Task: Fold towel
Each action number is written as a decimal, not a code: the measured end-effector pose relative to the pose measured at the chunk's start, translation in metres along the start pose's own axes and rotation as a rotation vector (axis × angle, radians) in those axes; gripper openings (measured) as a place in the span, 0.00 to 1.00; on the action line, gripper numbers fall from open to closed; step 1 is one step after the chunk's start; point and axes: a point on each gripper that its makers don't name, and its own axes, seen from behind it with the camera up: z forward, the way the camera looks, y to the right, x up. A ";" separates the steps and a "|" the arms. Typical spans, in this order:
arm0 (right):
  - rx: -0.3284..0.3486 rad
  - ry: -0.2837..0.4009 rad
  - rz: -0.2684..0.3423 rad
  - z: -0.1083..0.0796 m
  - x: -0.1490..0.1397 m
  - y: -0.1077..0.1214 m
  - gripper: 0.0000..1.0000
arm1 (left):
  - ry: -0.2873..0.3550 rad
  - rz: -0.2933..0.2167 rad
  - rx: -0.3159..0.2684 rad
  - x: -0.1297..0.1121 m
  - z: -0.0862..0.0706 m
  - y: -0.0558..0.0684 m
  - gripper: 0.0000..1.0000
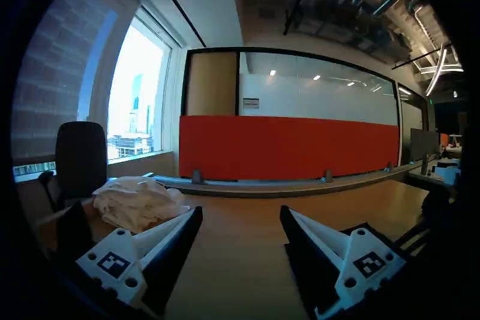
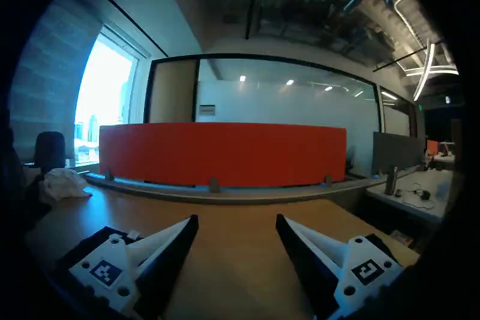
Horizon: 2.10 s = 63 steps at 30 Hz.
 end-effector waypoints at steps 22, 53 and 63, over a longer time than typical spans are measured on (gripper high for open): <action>-0.006 -0.015 0.014 -0.001 0.099 -0.002 1.00 | -0.033 0.030 -0.007 0.097 -0.003 0.003 0.96; 0.178 -0.126 -0.100 -0.002 0.121 -0.044 1.00 | -0.182 0.101 -0.200 0.103 -0.008 0.029 0.95; 0.303 -0.216 -0.166 -0.007 0.104 -0.066 1.00 | -0.247 0.140 -0.324 0.093 -0.015 0.049 0.96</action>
